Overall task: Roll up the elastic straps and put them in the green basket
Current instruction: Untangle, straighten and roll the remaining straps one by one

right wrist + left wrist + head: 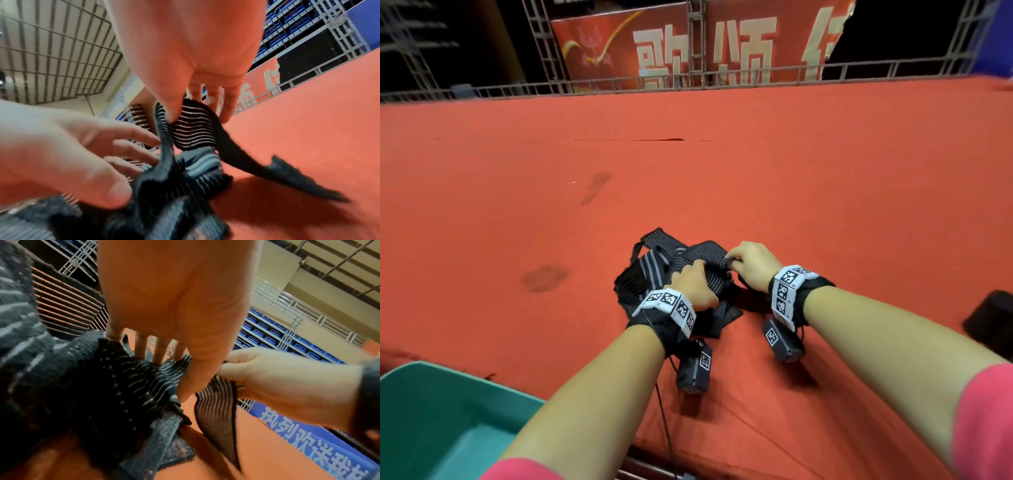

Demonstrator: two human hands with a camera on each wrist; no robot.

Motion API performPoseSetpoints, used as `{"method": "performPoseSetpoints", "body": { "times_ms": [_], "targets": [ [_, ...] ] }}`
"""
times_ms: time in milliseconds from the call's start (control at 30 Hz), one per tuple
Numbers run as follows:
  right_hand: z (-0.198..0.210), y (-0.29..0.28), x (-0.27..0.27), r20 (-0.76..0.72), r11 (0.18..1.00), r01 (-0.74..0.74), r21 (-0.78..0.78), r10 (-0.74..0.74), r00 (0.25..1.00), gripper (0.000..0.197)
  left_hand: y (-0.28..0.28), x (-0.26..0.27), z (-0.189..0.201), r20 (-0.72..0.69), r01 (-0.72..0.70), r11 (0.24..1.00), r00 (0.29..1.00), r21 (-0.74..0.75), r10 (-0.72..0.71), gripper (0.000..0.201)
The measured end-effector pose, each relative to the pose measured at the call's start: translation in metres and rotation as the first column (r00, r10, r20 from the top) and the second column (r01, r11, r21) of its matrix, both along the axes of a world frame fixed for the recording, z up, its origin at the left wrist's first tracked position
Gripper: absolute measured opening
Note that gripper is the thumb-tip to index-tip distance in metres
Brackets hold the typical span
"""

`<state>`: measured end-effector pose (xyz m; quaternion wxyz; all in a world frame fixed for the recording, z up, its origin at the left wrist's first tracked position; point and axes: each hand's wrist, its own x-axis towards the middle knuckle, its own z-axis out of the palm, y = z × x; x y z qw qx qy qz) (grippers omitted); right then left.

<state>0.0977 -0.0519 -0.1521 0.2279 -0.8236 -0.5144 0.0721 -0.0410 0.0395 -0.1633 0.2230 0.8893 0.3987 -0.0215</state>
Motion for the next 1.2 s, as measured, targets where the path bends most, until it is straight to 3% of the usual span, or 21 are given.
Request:
{"method": "performPoseSetpoints", "body": {
  "times_ms": [133,267,433,700,900,1067,1200],
  "targets": [
    [0.029,-0.015,0.002,0.000,0.997,-0.005,0.076,0.005,1.000,0.020,-0.001,0.001,-0.005,0.004,-0.014,0.998,1.000,-0.059,0.014,0.119],
    [0.053,-0.037,0.011,-0.007,0.995,0.043,0.091,-0.043,0.999,0.025,-0.007,0.004,-0.007,0.061,-0.039,0.997,0.997,-0.067,0.043,0.121],
    [0.074,-0.060,0.014,-0.010,0.990,0.052,0.129,-0.051,0.999,0.018,-0.025,0.009,0.016,0.142,-0.061,0.998,0.988,0.023,0.057,0.101],
    [0.104,-0.106,0.021,0.020,0.985,0.088,0.151,-0.092,0.996,0.024,-0.050,0.022,0.044,0.368,-0.024,0.999,0.930,0.024,0.014,0.036],
    [0.108,-0.161,0.042,-0.018,0.977,0.181,0.112,-0.180,0.984,0.030,-0.073,0.029,0.068,0.453,0.040,0.995,0.888,0.094,-0.078,0.030],
    [0.100,-0.208,0.060,0.023,0.968,0.249,0.034,-0.249,0.968,0.034,-0.083,0.032,0.074,0.413,0.063,0.987,0.903,0.150,-0.120,0.023],
    [0.088,-0.235,0.076,0.088,0.942,0.334,0.025,-0.335,0.938,0.024,-0.082,0.027,0.068,0.354,0.063,0.981,0.927,0.182,-0.126,0.021]
  ]
}}
